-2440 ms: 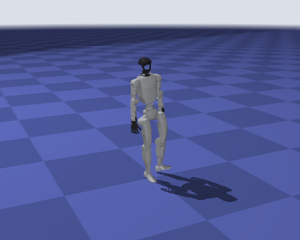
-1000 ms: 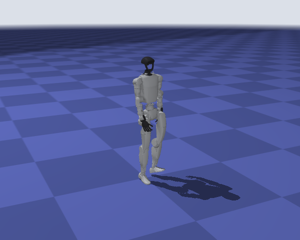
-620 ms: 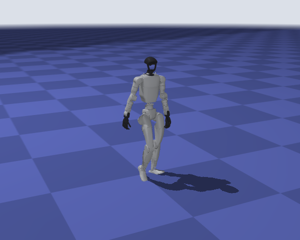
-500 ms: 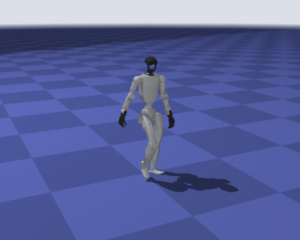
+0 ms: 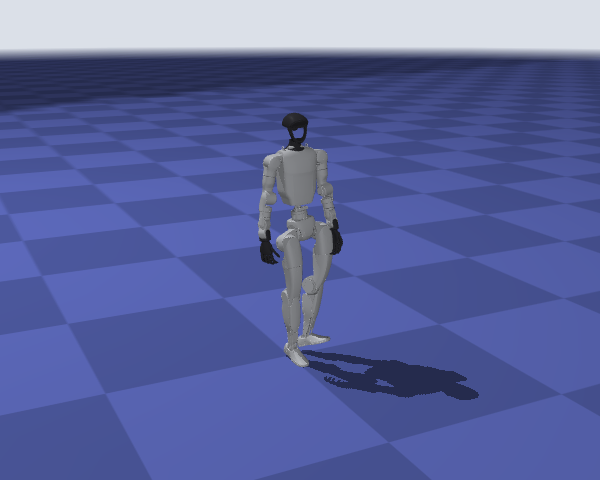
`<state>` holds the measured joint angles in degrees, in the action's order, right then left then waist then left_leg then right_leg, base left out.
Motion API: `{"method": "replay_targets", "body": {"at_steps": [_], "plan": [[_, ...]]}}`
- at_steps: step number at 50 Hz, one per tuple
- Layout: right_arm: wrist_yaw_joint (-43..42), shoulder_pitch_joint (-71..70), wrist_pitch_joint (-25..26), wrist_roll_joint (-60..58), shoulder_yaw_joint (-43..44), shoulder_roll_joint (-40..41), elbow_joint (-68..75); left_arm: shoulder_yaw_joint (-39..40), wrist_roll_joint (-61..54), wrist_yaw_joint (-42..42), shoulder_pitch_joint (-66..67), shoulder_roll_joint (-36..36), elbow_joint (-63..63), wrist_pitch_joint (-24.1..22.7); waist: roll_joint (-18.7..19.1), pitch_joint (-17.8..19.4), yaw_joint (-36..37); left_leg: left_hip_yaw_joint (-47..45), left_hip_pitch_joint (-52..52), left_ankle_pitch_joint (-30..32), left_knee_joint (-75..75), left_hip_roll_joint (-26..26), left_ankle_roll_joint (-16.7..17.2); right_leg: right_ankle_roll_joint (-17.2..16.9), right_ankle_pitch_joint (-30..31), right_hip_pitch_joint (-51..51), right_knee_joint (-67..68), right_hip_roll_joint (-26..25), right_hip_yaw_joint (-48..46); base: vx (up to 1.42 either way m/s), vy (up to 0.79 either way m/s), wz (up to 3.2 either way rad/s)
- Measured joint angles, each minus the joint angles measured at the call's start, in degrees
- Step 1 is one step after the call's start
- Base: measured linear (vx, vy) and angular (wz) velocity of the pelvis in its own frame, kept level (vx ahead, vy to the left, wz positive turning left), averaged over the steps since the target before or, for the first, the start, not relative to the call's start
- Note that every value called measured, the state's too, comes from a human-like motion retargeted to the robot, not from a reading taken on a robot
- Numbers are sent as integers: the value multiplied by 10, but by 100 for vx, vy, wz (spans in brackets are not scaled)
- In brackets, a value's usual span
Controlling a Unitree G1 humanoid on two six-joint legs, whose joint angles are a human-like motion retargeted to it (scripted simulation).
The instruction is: In place motions
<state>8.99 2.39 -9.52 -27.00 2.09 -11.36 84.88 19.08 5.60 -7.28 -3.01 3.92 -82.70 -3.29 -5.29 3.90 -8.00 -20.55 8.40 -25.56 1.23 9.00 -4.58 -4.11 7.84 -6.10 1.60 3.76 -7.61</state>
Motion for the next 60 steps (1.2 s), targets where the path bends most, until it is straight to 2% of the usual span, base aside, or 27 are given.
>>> {"method": "replay_targets", "body": {"at_steps": [2, 5, 12, 18, 28, 32, 35, 37, 38, 42, 49, 55, 60], "plan": [[5, -6, -1, -12, 2, 2, -10, -5, 14, -1, 16, 0, -18, 9, 12, -9, 25, -11, -8, -3, 3, -10, 6, -20, 6, 2, -10, 7, -23, 4, -15, -53], [0, -14, -11, -16, -3, 4, -29, -6, 24, -4, 42, 0, -29, 15, 16, -11, 17, -5, -13, -1, 6, -14, 11, -4, 3, 22, 3, 0, 13, -1, -19, 13], [0, -25, -15, 15, 4, -4, -31, 12, 61, -4, 53, 12, -44, 29, 20, 21, -39, 16, -10, 6, 15, -21, 20, 4, -13, 5, 7, 0, -22, -14, -9, 45], [-15, 23, 5, 16, 35, -27, 26, 6, 94, -4, 83, 16, -39, 30, 26, 4, -1, 18, -13, 7, 15, -27, 29, 10, -17, 2, -2, -6, -25, 6, -14, 4], [-56, 29, 18, 7, 27, -49, 90, 67, 60, -37, 137, -5, 5, 17, 30, 13, -6, 20, -36, -10, 82, -52, 60, 18, -25, -5, -4, -12, -33, -6, -10, 4], [-64, 2, 27, 22, -8, -44, 117, 73, 47, -4, 170, -11, 1, 6, 20, 9, 6, 9, -89, 24, 197, -68, 69, 21, -23, -4, -6, -3, -25, -7, -12, -15], [-70, -45, 29, 43, -53, -28, 125, 81, 42, 12, 183, -17, -10, 5, 6, 17, -2, 35, -176, 105, 358, -87, 75, 21, -21, -1, -10, 12, -36, -21, -12, 29], [-72, -76, 23, 51, -81, -14, 125, 77, 46, 12, 192, -19, -16, 6, -5, 29, 17, 55, -230, 142, 445, -84, 65, 22, -16, -3, -12, 21, -28, -19, -13, -22], [-66, -97, 21, 54, -97, -3, 124, 72, 51, 8, 200, -20, -20, 7, -12, 38, 33, 67, -262, 140, 498, -76, 69, 24, -13, -6, -14, 27, -24, -17, -7, -54], [-28, -157, 29, 46, -104, 35, 87, 61, 97, -9, 222, -29, -40, 19, -17, 44, 93, 48, -365, 99, 661, -100, 70, 33, -7, 4, -10, 39, -11, -12, 1, -49], [4, -225, 0, 100, -121, 89, -17, 47, 160, -38, 265, -42, -45, 19, -14, 35, 136, 47, -501, 62, 827, -109, 82, 46, -12, 18, -4, 48, -11, -4, 4, -21], [4, -253, -9, 96, -130, 100, -27, 67, 145, -37, 274, -43, -57, 28, -7, 21, 143, 39, -496, 60, 823, -109, 87, 49, -18, 19, -5, 48, -17, 1, 0, 16], [4, -231, -10, 88, -126, 97, -19, 82, 124, -32, 261, -35, -51, 31, 5, 10, 127, 38, -412, 63, 697, -94, 93, 44, -24, 9, -10, 41, -34, 5, 2, 43]]}}
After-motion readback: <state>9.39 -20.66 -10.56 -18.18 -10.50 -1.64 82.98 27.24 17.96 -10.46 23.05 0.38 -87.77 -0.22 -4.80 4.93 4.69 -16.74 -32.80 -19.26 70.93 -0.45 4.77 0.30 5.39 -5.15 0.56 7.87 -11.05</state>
